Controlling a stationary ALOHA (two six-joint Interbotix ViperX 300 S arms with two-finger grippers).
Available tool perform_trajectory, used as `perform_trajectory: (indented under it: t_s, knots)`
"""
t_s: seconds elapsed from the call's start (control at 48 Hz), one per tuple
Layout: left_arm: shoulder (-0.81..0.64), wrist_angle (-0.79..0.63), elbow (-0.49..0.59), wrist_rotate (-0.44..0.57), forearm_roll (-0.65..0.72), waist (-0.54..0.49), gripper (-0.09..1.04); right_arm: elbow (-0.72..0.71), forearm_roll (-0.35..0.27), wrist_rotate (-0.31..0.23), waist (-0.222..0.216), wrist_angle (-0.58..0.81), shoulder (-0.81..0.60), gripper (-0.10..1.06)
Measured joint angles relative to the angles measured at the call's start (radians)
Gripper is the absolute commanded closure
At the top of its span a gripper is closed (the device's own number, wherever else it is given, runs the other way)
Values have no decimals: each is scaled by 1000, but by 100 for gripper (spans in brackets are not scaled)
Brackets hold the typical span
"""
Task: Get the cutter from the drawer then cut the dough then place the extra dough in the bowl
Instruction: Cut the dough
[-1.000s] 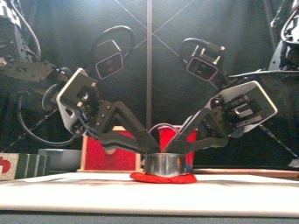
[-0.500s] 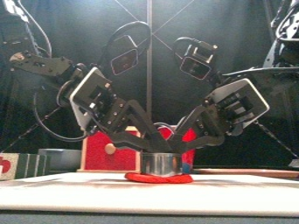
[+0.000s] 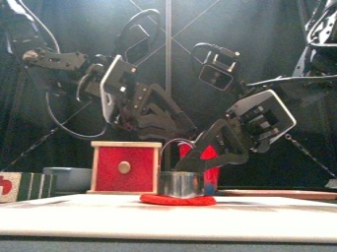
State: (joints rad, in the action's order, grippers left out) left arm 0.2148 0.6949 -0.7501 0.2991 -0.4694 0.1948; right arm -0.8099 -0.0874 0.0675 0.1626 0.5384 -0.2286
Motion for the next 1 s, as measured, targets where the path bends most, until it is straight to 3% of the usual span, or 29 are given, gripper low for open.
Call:
perform_trajectory:
  t_s: [0.188, 0.583, 1.0]
  knots:
    - [-18, 8, -15, 0, 0, -2, 19, 3, 0, 0, 0, -5, 3, 25]
    - [-121, 84, -169, -6, -25, 48, 21, 18, 3, 5, 2, -46, 25, 24]
    - [34, 86, -143, -11, -169, 133, 34, 110, 43, -2, -5, -273, 54, 21]
